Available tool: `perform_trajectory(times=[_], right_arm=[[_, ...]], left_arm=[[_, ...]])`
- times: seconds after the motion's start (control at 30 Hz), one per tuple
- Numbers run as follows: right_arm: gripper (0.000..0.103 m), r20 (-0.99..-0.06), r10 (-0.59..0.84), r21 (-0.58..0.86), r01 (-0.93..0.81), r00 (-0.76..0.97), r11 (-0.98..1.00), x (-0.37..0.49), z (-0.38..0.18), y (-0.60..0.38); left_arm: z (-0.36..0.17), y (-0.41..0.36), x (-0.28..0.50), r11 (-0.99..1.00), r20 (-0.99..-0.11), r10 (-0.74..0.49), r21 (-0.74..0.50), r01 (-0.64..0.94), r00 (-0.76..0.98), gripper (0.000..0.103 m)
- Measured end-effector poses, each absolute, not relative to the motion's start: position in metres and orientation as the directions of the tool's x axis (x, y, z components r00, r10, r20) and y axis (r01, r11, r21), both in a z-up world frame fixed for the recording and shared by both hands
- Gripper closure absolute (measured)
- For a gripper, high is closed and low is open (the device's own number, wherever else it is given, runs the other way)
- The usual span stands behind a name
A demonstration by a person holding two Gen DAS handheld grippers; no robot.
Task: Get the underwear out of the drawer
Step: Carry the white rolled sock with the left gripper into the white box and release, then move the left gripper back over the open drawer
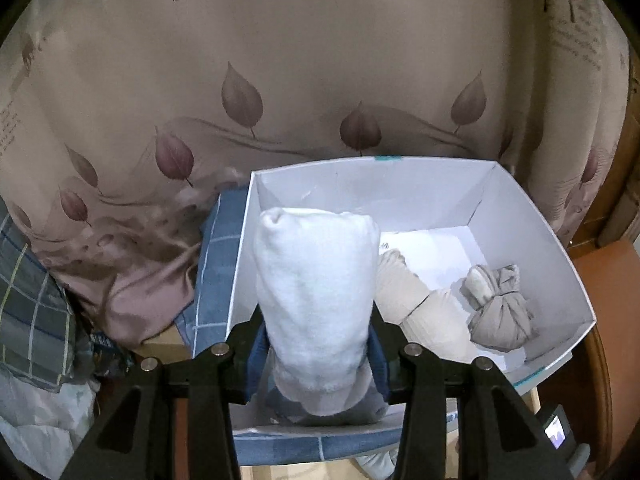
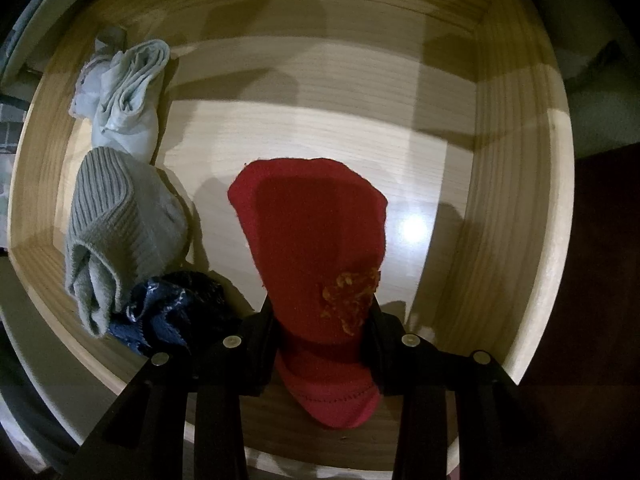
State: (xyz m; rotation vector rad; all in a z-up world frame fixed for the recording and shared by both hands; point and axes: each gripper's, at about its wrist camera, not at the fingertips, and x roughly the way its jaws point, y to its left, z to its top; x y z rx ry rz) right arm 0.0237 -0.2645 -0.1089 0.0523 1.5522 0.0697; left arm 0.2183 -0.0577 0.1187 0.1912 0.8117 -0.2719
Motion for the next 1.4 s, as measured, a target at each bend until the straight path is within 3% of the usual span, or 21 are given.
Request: perform_trajectory(times=[0.4,0.77,0.97,1.4], right_arm=[[0.066,-0.996,0.089,0.089,-0.005,0.015,0.996,0.025,-0.111,-0.266],[0.066,-0.996,0.084,0.084,-0.003,0.014,0.996,0.026,-0.111,-0.266],[0.066,-0.997,0.08,0.08,0.0,0.012,0.997,0.024,-0.112,-0.266],[0.068,-0.998,0.057,0.057,-0.013,0.04,0.998,0.024,-0.108,-0.25]], left_arm=[[0.118,-0.047,0.221,0.965,-0.759,-0.161,0.014,0.263,0.631,0.047],[0.126,-0.022,0.18,0.954,-0.764,-0.183,0.013,0.298,0.619,0.046],[0.094,-0.006,0.141,0.945,-0.808,-0.139,0.066,0.321,0.573,0.046],[-0.007,0.008,0.082,0.969,-0.889,-0.066,0.051,0.241,0.453,0.046]])
